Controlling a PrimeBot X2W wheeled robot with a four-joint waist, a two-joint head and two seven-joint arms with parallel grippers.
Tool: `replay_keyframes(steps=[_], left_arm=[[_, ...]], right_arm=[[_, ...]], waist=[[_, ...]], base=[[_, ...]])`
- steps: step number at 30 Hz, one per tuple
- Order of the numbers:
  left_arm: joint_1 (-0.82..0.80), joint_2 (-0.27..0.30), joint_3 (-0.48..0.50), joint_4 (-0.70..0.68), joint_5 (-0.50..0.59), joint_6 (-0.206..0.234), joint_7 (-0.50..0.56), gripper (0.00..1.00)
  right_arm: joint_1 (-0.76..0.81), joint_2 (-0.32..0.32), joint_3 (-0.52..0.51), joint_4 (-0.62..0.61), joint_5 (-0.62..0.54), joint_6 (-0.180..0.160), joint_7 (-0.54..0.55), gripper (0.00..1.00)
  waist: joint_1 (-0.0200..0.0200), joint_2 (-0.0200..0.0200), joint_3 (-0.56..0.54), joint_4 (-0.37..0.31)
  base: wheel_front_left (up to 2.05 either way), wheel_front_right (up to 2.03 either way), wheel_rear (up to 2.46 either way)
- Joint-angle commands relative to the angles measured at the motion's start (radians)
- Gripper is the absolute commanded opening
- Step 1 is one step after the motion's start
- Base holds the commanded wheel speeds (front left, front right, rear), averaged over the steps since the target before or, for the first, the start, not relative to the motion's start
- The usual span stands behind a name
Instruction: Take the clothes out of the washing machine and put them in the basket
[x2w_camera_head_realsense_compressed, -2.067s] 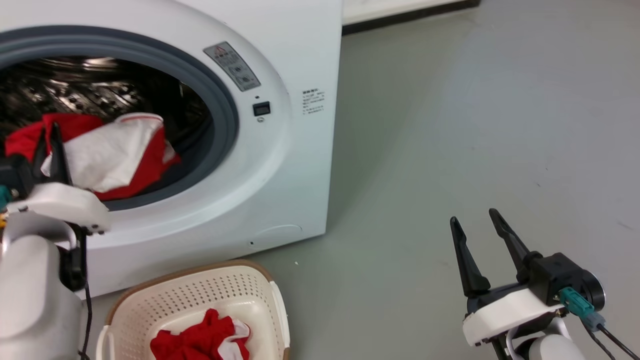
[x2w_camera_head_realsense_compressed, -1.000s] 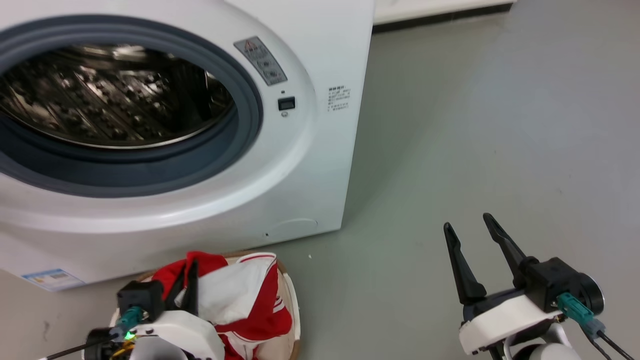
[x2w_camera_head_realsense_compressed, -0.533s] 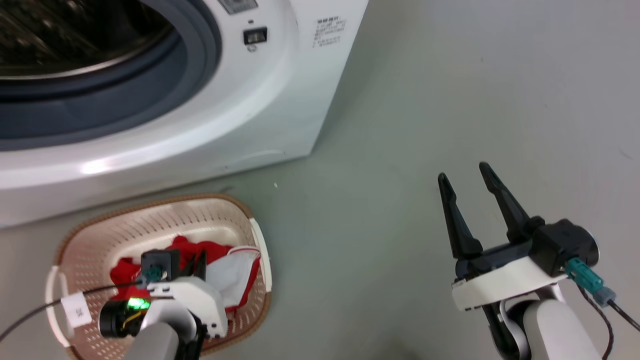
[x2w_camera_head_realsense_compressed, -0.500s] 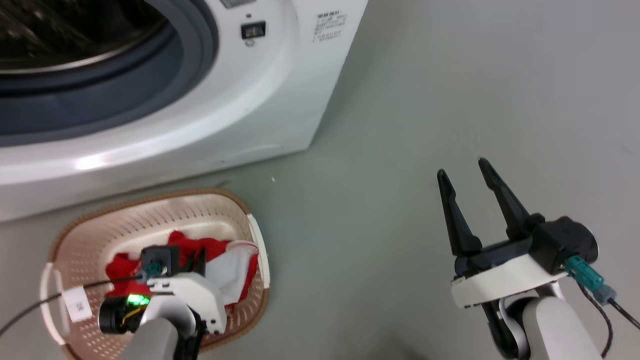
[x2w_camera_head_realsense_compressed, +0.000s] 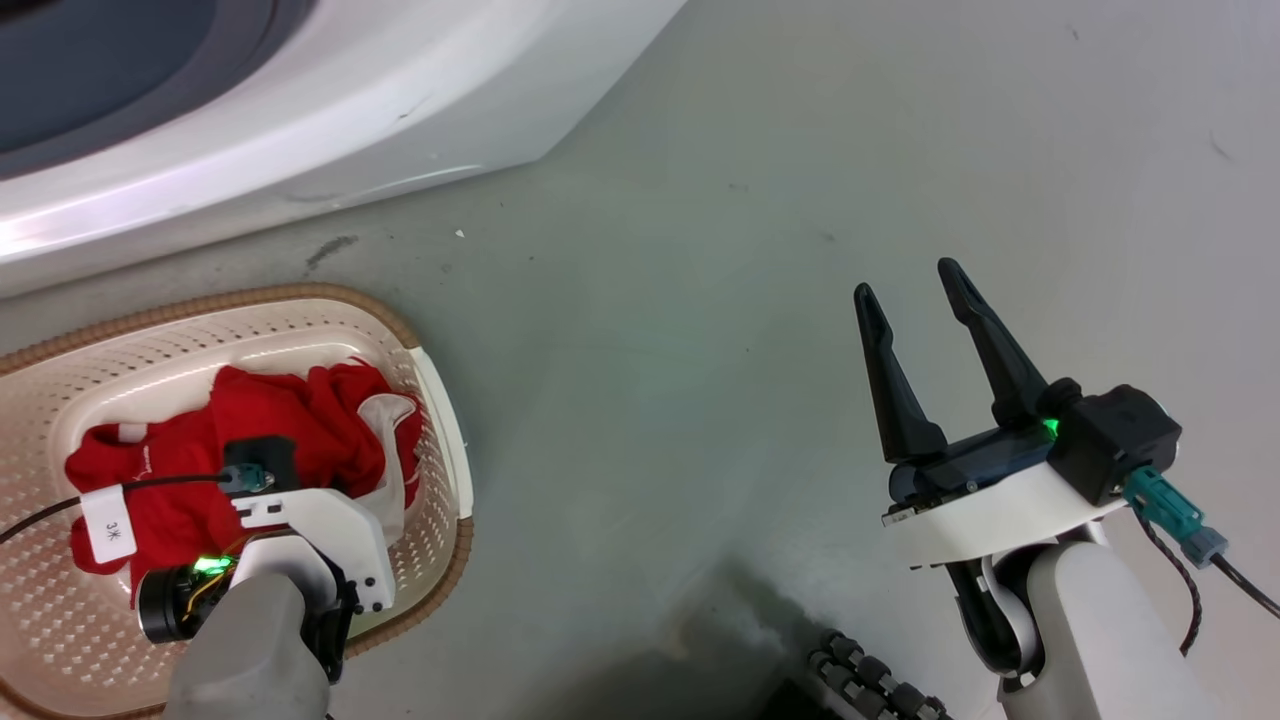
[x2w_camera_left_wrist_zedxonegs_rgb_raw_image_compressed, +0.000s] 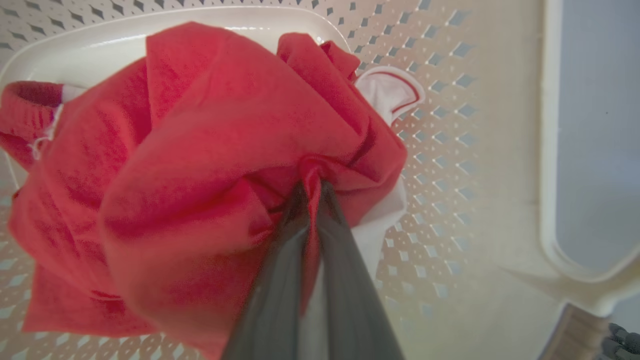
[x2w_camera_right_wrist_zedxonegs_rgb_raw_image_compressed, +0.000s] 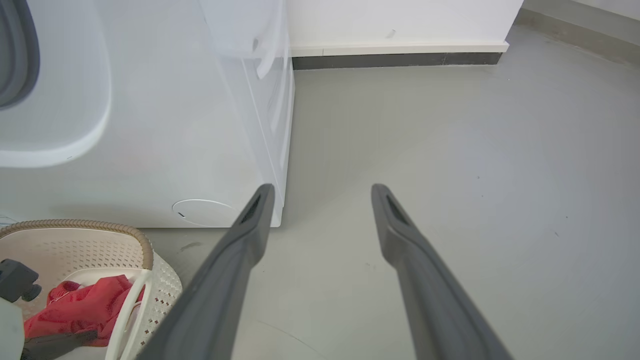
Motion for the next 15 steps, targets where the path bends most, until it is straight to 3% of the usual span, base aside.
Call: replay_keyframes(steps=[1, 5, 6, 7, 8, 15], left_arm=[[-0.021, 0.004, 0.005, 0.032, -0.009, 0.000, -0.007, 0.00], [-0.042, 0.001, 0.006, 0.087, -0.018, -0.012, 0.001, 0.00], [-0.047, 0.001, 0.006, 0.098, -0.020, -0.013, 0.001, 0.18], [-0.049, -0.001, 0.008, 0.108, -0.026, -0.014, 0.001, 0.47], [-0.047, -0.005, 0.008, 0.117, -0.026, -0.016, 0.000, 0.98], [-0.003, -0.046, 0.024, 0.149, -0.064, -0.040, -0.034, 1.00]], right_arm=[[-0.023, 0.002, 0.005, 0.006, 0.005, -0.001, -0.006, 1.00], [-0.026, 0.002, 0.012, 0.014, 0.007, -0.001, -0.008, 1.00], [-0.029, 0.002, 0.013, 0.017, 0.008, -0.001, -0.009, 1.00], [-0.031, 0.002, 0.012, 0.020, 0.008, -0.001, -0.010, 1.00], [-0.033, 0.002, 0.009, 0.023, 0.007, -0.001, -0.010, 1.00], [-0.016, 0.001, 0.002, 0.050, -0.014, -0.001, -0.010, 1.00]], waist=[[-0.0002, 0.0000, 0.018, -0.011], [-0.0002, 0.0000, 0.020, -0.014], [-0.0002, 0.0000, 0.018, -0.014], [-0.0002, 0.0000, 0.015, -0.012], [-0.0002, 0.0000, 0.008, -0.010], [-0.0002, 0.0000, -0.112, 0.027]], base=[[0.00, 0.00, 0.00], [0.00, 0.00, 0.00], [0.00, 0.00, 0.00], [0.00, 0.00, 0.00], [0.00, 0.00, 0.00], [0.00, 0.00, 0.00]])
